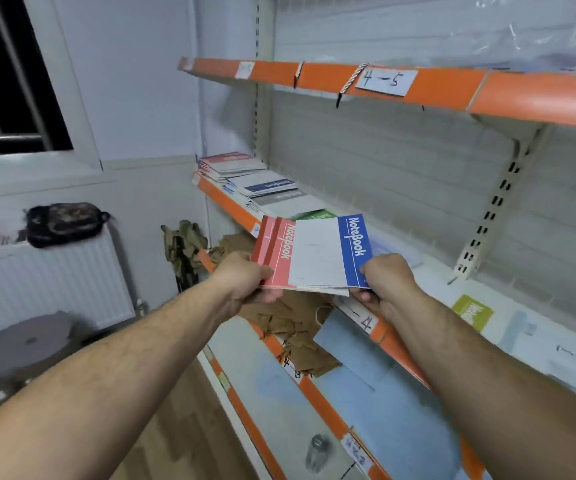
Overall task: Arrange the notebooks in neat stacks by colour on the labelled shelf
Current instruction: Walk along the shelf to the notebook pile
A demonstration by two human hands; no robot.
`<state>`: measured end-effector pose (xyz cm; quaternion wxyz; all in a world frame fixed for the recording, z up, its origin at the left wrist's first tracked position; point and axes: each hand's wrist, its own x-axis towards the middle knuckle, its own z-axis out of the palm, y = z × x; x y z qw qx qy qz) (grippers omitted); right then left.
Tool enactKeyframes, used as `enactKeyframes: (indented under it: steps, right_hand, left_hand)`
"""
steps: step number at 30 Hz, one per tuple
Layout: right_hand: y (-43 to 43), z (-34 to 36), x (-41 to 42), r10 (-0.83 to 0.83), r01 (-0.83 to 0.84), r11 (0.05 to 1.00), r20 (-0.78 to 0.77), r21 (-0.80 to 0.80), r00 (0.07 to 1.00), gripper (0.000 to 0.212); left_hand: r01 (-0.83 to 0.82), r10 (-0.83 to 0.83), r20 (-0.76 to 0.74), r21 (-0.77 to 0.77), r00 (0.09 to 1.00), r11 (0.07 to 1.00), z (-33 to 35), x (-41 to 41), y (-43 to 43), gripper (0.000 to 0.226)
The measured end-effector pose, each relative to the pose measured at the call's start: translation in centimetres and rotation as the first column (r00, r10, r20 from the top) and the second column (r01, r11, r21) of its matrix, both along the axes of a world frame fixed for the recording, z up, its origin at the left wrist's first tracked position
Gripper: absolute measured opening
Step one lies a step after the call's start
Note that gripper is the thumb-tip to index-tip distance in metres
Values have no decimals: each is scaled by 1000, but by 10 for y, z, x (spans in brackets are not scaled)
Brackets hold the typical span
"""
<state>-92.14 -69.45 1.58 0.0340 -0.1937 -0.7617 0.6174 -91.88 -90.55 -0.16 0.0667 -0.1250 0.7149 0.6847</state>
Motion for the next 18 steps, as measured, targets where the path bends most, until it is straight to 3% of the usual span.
enactKeyframes:
  steps: [8, 18]
  right_hand:
    - [-54, 10, -82, 132, -132, 989, -7, 66, 991, 15]
    - [-162, 3, -180, 103, -104, 991, 21, 80, 995, 14]
  left_hand:
    - [-114, 114, 3, 42, 994, 993, 1, -64, -55, 10]
    - [-103, 101, 36, 57, 994, 993, -8, -164, -164, 13]
